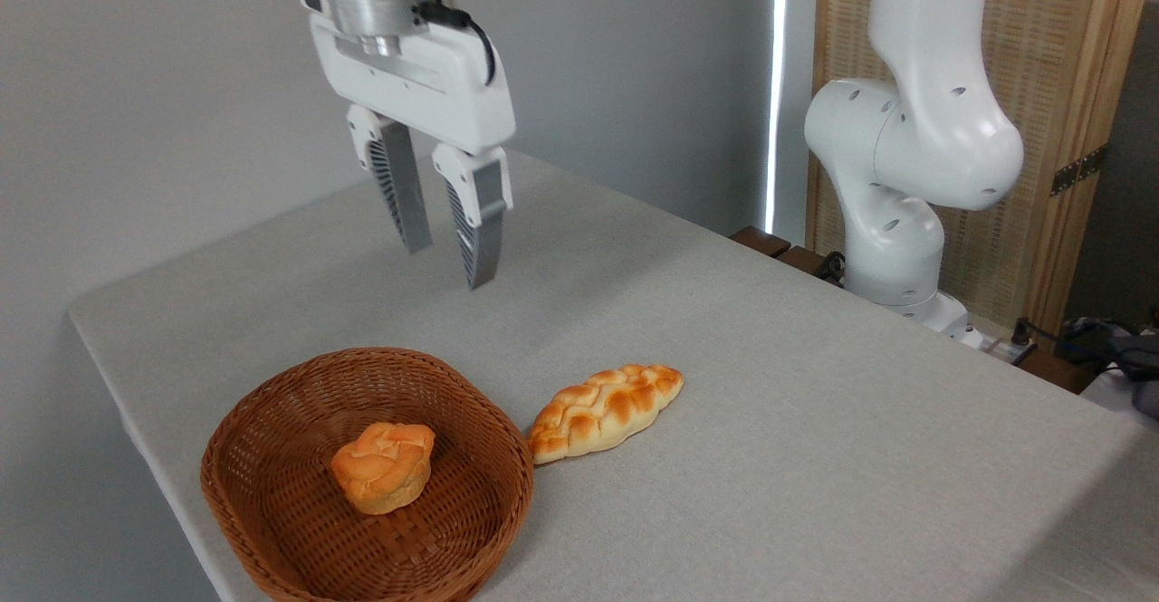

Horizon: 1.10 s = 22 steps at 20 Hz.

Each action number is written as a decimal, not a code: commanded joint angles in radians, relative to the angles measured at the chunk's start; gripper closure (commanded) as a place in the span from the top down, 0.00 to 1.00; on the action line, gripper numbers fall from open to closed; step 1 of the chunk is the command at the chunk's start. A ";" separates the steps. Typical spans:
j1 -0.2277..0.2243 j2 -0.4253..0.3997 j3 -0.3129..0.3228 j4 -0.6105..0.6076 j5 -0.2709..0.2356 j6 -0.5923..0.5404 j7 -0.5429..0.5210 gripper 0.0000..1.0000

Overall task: Put bread into the basket
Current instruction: 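Lower the open gripper down onto the braided bread roll, then close the gripper around the middle of the braided roll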

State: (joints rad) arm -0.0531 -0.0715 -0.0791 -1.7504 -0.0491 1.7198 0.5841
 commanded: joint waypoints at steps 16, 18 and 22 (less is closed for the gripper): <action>-0.004 -0.200 0.133 -0.609 0.002 0.351 0.365 1.00; -0.008 -0.194 0.133 -0.618 0.002 0.366 0.365 1.00; -0.010 -0.177 0.133 -0.643 0.002 0.412 0.365 1.00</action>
State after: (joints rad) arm -0.0544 -0.2582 0.0456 -2.3655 -0.0483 2.0749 0.9361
